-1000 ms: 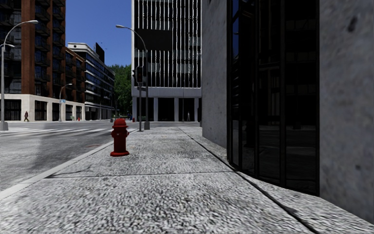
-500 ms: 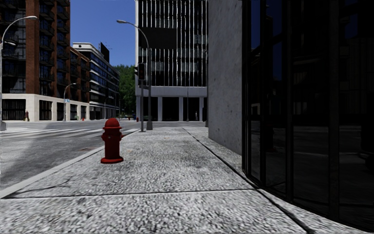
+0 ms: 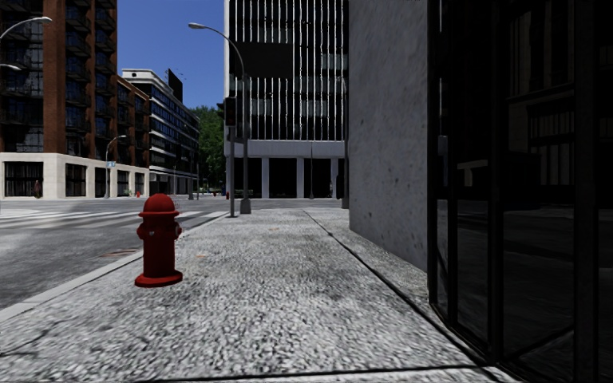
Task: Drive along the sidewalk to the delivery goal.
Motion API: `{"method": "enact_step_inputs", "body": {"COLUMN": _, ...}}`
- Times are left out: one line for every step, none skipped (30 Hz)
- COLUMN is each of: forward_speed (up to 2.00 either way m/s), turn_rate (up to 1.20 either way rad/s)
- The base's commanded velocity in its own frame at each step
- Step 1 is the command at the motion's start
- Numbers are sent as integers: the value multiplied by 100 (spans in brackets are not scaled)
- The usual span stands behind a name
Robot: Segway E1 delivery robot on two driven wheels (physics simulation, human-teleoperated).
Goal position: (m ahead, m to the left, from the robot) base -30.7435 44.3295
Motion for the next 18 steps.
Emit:
{"method": "enact_step_inputs", "body": {"forward_speed": 132, "turn_rate": 0}}
{"method": "enact_step_inputs", "body": {"forward_speed": 131, "turn_rate": 0}}
{"method": "enact_step_inputs", "body": {"forward_speed": 131, "turn_rate": 0}}
{"method": "enact_step_inputs", "body": {"forward_speed": 131, "turn_rate": 0}}
{"method": "enact_step_inputs", "body": {"forward_speed": 131, "turn_rate": 0}}
{"method": "enact_step_inputs", "body": {"forward_speed": 131, "turn_rate": 0}}
{"method": "enact_step_inputs", "body": {"forward_speed": 131, "turn_rate": 0}}
{"method": "enact_step_inputs", "body": {"forward_speed": 131, "turn_rate": 0}}
{"method": "enact_step_inputs", "body": {"forward_speed": 131, "turn_rate": 48}}
{"method": "enact_step_inputs", "body": {"forward_speed": 131, "turn_rate": 71}}
{"method": "enact_step_inputs", "body": {"forward_speed": 131, "turn_rate": 83}}
{"method": "enact_step_inputs", "body": {"forward_speed": 131, "turn_rate": 83}}
{"method": "enact_step_inputs", "body": {"forward_speed": 131, "turn_rate": 83}}
{"method": "enact_step_inputs", "body": {"forward_speed": 131, "turn_rate": 34}}
{"method": "enact_step_inputs", "body": {"forward_speed": 131, "turn_rate": 0}}
{"method": "enact_step_inputs", "body": {"forward_speed": 131, "turn_rate": 0}}
{"method": "enact_step_inputs", "body": {"forward_speed": 131, "turn_rate": 0}}
{"method": "enact_step_inputs", "body": {"forward_speed": 131, "turn_rate": 0}}
